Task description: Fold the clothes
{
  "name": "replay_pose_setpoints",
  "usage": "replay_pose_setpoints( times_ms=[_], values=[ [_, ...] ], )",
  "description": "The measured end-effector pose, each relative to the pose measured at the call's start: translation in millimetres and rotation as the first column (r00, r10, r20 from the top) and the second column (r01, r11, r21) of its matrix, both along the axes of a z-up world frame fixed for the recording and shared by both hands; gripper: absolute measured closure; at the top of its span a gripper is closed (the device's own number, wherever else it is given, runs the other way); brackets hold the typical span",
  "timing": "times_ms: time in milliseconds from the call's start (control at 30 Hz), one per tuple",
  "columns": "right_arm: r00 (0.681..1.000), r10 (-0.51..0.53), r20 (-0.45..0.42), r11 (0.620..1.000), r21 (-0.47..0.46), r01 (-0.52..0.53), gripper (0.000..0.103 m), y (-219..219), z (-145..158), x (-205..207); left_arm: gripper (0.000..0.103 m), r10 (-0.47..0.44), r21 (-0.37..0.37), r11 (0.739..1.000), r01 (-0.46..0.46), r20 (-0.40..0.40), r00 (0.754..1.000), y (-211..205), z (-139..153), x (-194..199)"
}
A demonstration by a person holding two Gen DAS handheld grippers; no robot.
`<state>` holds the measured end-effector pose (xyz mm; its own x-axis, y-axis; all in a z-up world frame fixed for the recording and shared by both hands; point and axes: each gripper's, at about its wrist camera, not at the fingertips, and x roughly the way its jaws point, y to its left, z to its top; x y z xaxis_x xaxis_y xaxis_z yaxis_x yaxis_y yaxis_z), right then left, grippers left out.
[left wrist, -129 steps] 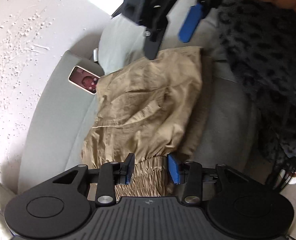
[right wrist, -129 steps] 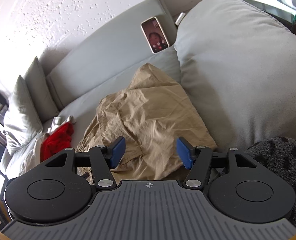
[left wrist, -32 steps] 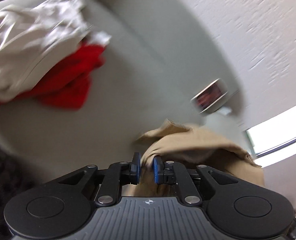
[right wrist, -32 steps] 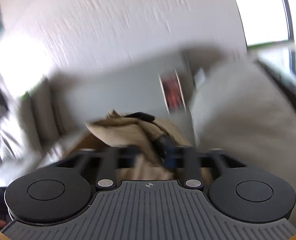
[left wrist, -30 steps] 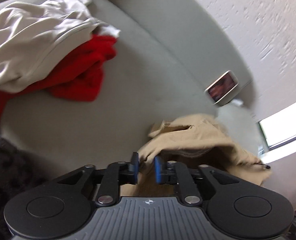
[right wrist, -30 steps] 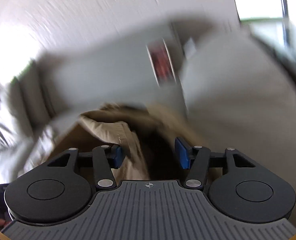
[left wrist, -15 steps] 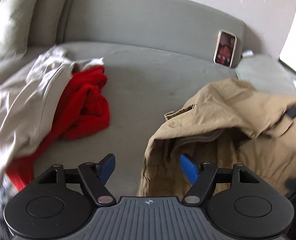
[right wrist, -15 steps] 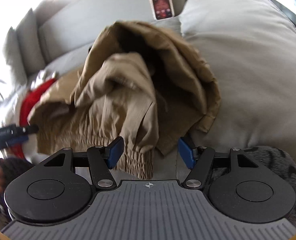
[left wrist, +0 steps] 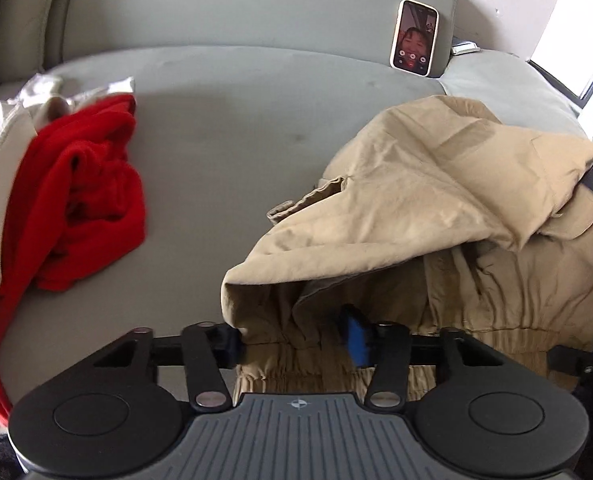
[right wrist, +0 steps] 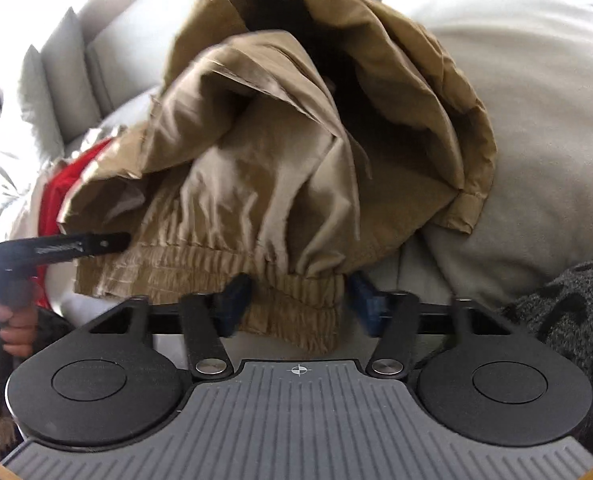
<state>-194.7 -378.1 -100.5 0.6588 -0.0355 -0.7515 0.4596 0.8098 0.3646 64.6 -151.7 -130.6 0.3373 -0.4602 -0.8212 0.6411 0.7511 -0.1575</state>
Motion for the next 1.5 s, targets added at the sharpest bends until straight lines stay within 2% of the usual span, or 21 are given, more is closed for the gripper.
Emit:
replay_pose_setpoints(
  times_ms=[133, 233, 333, 400, 467, 533, 600, 667, 700, 767, 800, 867, 1000, 1067, 1100, 1133, 1233, 1333, 1367, 1400, 1500],
  values=[
    [0.999, -0.007, 0.032, 1.0, 0.017, 0.007, 0.09, 3, 5, -6, 0.09, 0.006, -0.041, 0.999, -0.01, -0.098, 0.995, 10, 11, -3],
    [0.996, -0.048, 0.08, 0.995, 0.089, 0.04, 0.092, -3, 19, -14, 0.093, 0.039, -0.079, 0.995, -0.06, -0.238, 0.971, 21, 26, -9],
    [0.983, -0.072, 0.17, 0.982, 0.187, 0.04, 0.093, -13, 53, -23, 0.094, -0.009, -0.26, 0.957, -0.126, -0.464, 0.886, 33, 45, -13],
    [0.969, -0.093, 0.227, 0.968, 0.25, 0.035, 0.094, -20, 76, -29, 0.094, -0.091, -0.403, 0.898, -0.18, -0.568, 0.818, 39, 64, -18],
    [0.95, -0.108, 0.293, 0.958, 0.285, 0.021, 0.094, -25, 105, -35, 0.094, -0.175, -0.548, 0.807, -0.219, -0.576, 0.798, 42, 95, -23],
    [0.912, -0.088, 0.401, 0.98, 0.201, 0.006, 0.094, -20, 155, -46, 0.094, -0.254, -0.696, 0.672, -0.254, -0.538, 0.804, 49, 134, -27],
    [0.852, -0.08, 0.517, 0.992, 0.124, 0.017, 0.094, -17, 207, -62, 0.094, -0.311, -0.823, 0.478, -0.306, -0.484, 0.818, 63, 171, -30],
    [0.758, -0.077, 0.648, 0.997, 0.074, 0.038, 0.094, -14, 254, -88, 0.094, -0.334, -0.903, 0.253, -0.348, -0.419, 0.844, 85, 201, -35],
    [0.703, -0.071, 0.708, 0.997, 0.05, 0.051, 0.094, -13, 277, -102, 0.094, -0.319, -0.92, 0.168, -0.354, -0.39, 0.864, 94, 211, -38],
    [0.585, -0.055, 0.809, 0.996, 0.007, 0.083, 0.094, -8, 321, -128, 0.094, -0.258, -0.934, 0.119, -0.337, -0.357, 0.898, 107, 230, -48],
    [0.549, -0.047, 0.835, 0.995, -0.011, 0.102, 0.094, -3, 333, -138, 0.094, -0.235, -0.936, 0.142, -0.322, -0.348, 0.908, 109, 239, -53],
    [0.535, -0.033, 0.844, 0.991, -0.043, 0.129, 0.093, 6, 353, -148, 0.095, -0.226, -0.947, 0.149, -0.284, -0.312, 0.923, 115, 257, -63],
    [0.488, 0.048, 0.872, 0.989, -0.111, 0.099, 0.093, 30, 383, -163, 0.095, -0.221, -0.986, -0.006, -0.167, -0.162, 0.962, 142, 296, -85],
    [0.44, 0.114, 0.891, 0.975, -0.187, 0.125, 0.093, 48, 401, -178, 0.095, -0.178, -0.991, -0.05, -0.125, -0.115, 0.977, 159, 315, -96],
    [0.418, 0.146, 0.897, 0.964, -0.223, 0.142, 0.093, 57, 410, -186, 0.095, -0.155, -0.992, -0.065, -0.109, -0.098, 0.983, 167, 323, -101],
    [0.404, 0.175, 0.898, 0.954, -0.255, 0.155, 0.093, 66, 418, -191, 0.094, -0.128, -0.992, -0.051, -0.118, -0.11, 0.986, 168, 326, -101],
    [0.448, 0.195, 0.873, 0.946, -0.288, 0.15, 0.093, 78, 435, -181, 0.094, -0.026, -0.974, 0.072, -0.215, -0.218, 0.976, 152, 322, -84],
    [0.592, 0.088, 0.801, 0.981, -0.175, 0.09, 0.093, 48, 436, -116, 0.095, 0.009, -0.886, 0.26, -0.385, -0.396, 0.918, 96, 305, -28],
    [0.594, 0.104, 0.798, 0.973, -0.205, 0.105, 0.093, 45, 439, -104, 0.095, 0.017, -0.862, 0.283, -0.421, -0.434, 0.901, 79, 301, -7],
    [0.597, 0.12, 0.793, 0.965, -0.235, 0.119, 0.093, 43, 443, -92, 0.095, 0.028, -0.849, 0.293, -0.439, -0.452, 0.892, 64, 300, 10],
    [0.606, 0.165, 0.778, 0.932, -0.324, 0.161, 0.093, 37, 454, -56, 0.095, 0.081, -0.934, 0.196, -0.3, -0.289, 0.954, 62, 334, 24]
  ],
)
